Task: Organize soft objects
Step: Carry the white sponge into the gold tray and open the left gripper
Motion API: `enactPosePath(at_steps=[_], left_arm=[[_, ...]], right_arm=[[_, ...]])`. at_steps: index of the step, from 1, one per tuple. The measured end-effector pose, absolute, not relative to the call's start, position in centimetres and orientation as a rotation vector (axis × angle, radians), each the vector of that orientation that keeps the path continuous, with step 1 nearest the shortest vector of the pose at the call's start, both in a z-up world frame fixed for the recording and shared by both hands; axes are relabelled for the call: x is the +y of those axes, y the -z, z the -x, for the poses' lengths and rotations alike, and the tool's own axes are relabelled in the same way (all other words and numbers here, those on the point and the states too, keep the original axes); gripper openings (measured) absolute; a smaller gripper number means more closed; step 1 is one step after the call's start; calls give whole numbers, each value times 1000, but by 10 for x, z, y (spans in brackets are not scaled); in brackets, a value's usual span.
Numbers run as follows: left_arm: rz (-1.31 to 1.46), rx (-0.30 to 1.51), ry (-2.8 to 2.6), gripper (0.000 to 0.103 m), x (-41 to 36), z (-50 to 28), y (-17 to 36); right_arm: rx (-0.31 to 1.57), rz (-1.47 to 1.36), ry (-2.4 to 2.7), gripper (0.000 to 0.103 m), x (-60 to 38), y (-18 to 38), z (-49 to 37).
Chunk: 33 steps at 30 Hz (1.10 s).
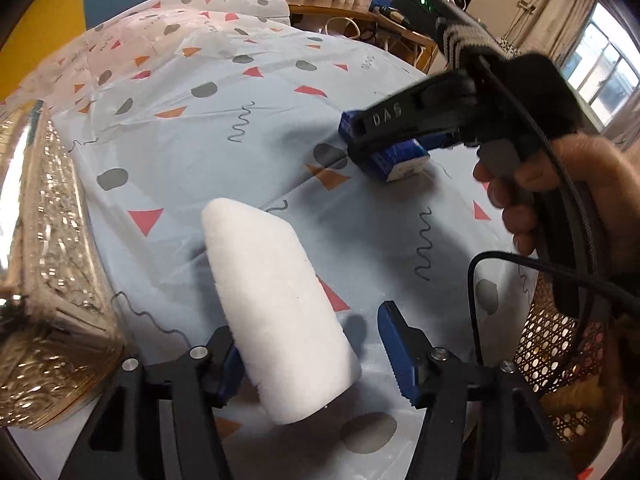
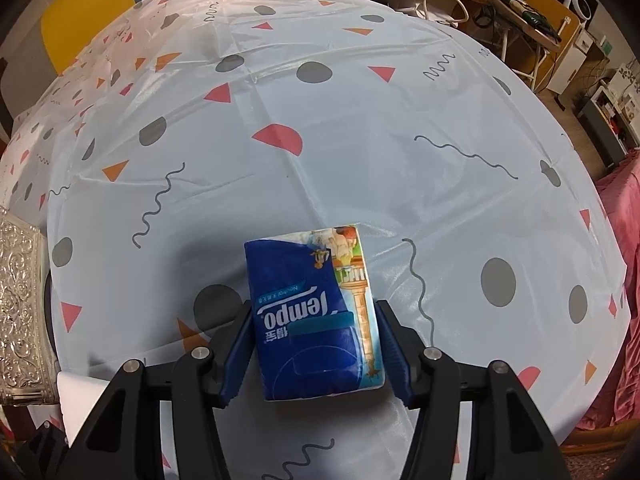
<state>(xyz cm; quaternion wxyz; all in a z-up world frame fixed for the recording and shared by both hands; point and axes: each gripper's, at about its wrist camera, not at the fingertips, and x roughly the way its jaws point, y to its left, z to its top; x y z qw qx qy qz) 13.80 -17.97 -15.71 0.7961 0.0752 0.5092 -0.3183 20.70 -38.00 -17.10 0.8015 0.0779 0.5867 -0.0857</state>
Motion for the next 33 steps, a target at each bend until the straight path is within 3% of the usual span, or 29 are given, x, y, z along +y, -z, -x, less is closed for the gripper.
enactPosePath(at_steps=[12,15,16,17,25,33], left_arm=[[-217,1155,503,62,-183,-139,161],[-299,1129,478,52,-194,-138,164],[-314,1123,491,43,-196,-137,164],[-336,1108,506,19,-200,-135,163],[-351,1054,556,18,-202,-132,154],[-239,946,537,18,-191,-178,87]], right_arm=[[1265,-126,177,60,-364,170,-222],[1265,-124,174,60,-364,171,-222],[1265,-120,173,60,-363,170,-222],[1266,-117,172,60,-363,170,-222],[1265,-105,167,60,-360,171,-222],[1258,-85,165,59,-357,170,-221]])
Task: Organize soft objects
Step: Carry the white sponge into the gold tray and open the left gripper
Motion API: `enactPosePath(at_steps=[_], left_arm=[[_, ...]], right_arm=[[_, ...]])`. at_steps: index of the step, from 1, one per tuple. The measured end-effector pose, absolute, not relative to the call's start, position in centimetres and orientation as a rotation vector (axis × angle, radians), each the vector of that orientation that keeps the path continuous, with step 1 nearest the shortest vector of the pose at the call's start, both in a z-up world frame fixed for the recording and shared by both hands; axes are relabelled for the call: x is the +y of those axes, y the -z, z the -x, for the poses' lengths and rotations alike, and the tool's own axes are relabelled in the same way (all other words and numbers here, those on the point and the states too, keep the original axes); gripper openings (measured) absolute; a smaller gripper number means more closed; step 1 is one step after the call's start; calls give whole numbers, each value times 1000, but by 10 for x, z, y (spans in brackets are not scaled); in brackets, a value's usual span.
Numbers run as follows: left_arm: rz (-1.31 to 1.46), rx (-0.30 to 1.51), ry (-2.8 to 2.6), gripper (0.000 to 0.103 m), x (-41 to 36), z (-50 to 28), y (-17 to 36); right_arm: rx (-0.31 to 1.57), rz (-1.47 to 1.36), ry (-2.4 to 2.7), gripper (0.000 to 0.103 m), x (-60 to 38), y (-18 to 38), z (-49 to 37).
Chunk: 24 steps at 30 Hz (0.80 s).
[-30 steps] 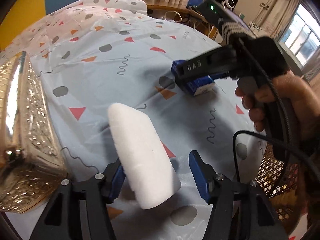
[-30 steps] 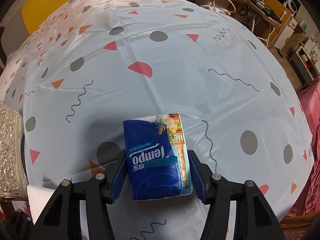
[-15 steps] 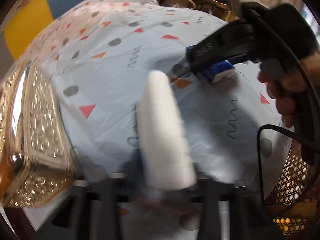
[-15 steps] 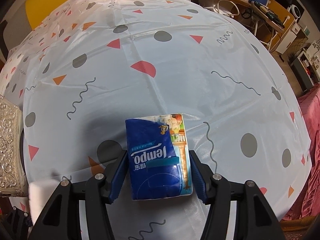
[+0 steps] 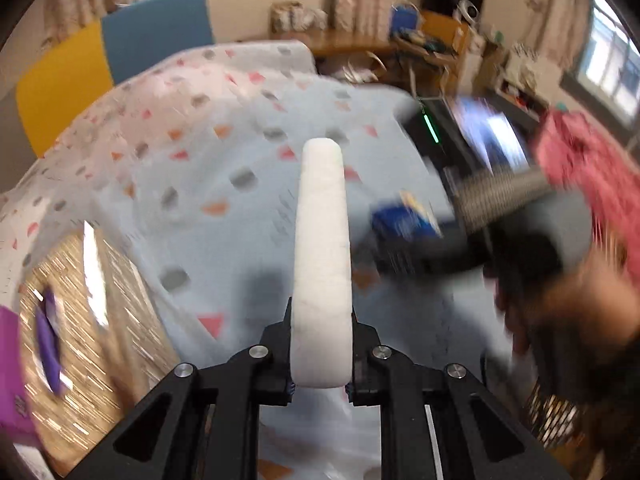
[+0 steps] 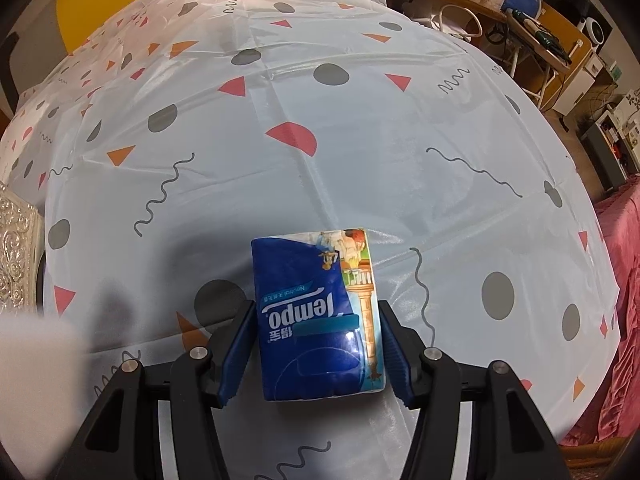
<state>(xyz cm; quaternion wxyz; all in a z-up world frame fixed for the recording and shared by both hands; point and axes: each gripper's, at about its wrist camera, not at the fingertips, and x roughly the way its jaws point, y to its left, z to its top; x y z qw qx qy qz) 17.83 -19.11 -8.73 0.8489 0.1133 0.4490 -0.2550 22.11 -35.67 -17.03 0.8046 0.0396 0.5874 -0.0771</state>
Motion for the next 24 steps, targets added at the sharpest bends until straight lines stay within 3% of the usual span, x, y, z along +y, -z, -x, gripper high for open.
enactPosePath(at_steps=[12,24], left_arm=[[-58,854,227,18,-78,-261,20],[116,732,-6,18,91,-216,-9]], right_arm=[[1251,-60,158,59,-351,171,-217],[1242,-36,151,55,-346,171,-215]])
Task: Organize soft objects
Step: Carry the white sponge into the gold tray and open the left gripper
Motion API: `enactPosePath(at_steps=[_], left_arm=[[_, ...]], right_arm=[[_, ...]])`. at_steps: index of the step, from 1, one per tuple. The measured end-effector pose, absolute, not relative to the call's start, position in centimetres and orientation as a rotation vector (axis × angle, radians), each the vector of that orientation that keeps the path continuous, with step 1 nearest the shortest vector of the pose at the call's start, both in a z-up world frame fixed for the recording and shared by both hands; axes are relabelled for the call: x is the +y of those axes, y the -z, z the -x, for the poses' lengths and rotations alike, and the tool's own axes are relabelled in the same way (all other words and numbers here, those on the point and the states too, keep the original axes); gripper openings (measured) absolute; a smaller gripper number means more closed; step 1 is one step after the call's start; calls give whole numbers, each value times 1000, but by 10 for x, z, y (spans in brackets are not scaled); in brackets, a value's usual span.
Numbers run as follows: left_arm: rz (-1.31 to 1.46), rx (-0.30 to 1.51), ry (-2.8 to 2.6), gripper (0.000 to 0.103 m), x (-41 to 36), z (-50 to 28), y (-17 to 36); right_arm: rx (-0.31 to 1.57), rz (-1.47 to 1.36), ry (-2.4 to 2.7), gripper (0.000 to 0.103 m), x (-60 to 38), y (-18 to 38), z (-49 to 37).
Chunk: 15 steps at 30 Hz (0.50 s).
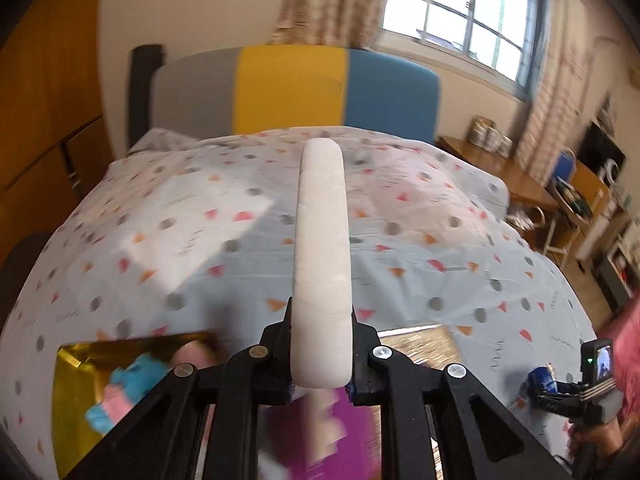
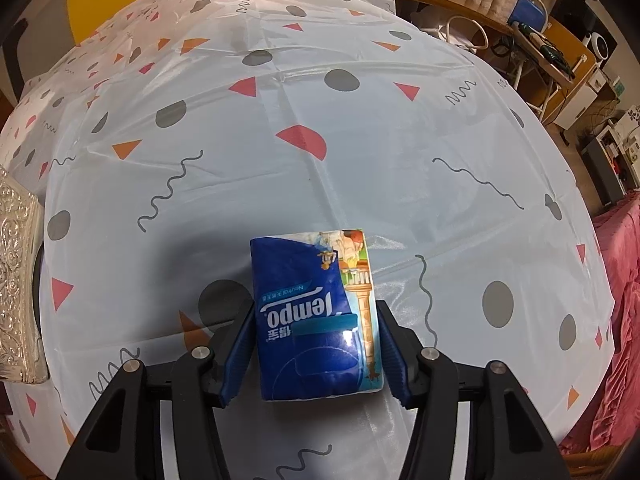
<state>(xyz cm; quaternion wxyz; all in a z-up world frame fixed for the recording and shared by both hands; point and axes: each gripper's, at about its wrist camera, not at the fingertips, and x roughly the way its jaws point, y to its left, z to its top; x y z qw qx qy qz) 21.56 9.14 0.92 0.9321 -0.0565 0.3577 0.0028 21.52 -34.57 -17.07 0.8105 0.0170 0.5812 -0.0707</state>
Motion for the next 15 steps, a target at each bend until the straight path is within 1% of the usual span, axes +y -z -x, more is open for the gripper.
enactPosePath(at_steps=[15], left_arm=[[349,712,-246,18,247,-67,38]], right_arm=[[1233,21,153,54,-326,167,-210]])
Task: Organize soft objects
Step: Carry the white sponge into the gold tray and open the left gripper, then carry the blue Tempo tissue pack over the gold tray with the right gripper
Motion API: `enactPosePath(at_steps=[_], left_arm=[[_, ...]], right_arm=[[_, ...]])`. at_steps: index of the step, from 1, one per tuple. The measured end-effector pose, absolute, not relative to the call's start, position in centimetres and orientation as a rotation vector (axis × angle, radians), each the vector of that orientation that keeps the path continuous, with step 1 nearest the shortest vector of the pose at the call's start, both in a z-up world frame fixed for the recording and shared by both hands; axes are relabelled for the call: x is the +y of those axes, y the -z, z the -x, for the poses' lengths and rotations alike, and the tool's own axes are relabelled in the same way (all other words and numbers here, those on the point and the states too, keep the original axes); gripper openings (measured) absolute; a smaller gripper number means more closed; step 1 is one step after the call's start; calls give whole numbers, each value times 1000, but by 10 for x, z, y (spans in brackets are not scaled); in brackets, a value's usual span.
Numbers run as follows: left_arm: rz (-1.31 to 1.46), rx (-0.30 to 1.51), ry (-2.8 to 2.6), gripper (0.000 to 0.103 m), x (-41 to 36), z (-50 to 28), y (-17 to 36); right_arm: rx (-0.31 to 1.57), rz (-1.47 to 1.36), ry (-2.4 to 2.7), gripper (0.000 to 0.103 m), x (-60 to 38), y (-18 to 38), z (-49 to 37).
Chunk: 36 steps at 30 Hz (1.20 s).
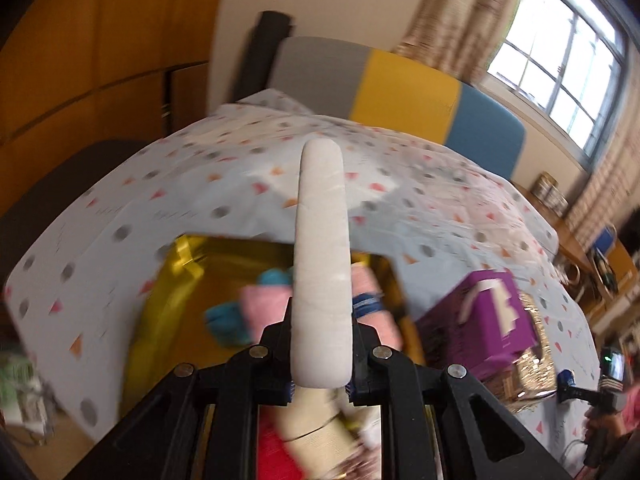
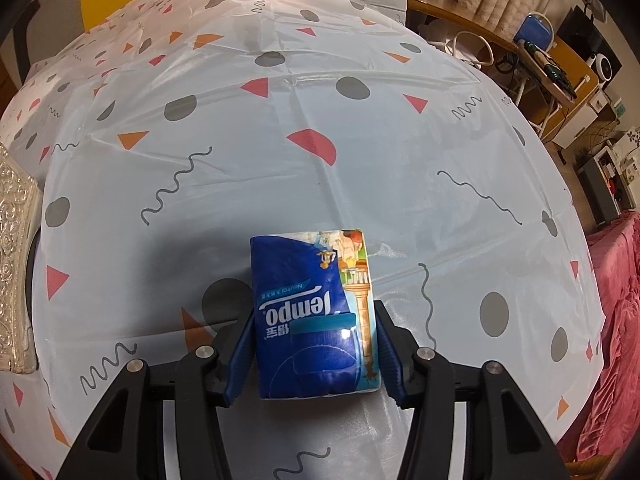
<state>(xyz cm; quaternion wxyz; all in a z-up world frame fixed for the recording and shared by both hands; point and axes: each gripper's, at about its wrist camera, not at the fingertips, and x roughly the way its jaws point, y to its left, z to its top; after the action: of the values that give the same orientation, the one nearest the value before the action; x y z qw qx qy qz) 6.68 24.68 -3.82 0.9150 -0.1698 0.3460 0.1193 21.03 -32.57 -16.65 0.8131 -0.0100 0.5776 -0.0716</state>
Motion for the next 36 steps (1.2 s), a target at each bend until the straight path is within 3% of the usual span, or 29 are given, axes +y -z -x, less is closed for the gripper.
enactPosePath(at_steps=[8,15,19,36], left_arm=[[462,770,-353,18,296,-18,81],[467,846,-355,20,292,-32,106],[447,859,-378,59,283,-35,112],[241,731,-278,70,209,-32,66]], right_arm=[[1225,53,164,54,-319,167,-208],[1221,68,172,54,-315,165,-207],[1221,67,172,54,-315,165,-207],[1215,76,173,54,-315,166,-207]])
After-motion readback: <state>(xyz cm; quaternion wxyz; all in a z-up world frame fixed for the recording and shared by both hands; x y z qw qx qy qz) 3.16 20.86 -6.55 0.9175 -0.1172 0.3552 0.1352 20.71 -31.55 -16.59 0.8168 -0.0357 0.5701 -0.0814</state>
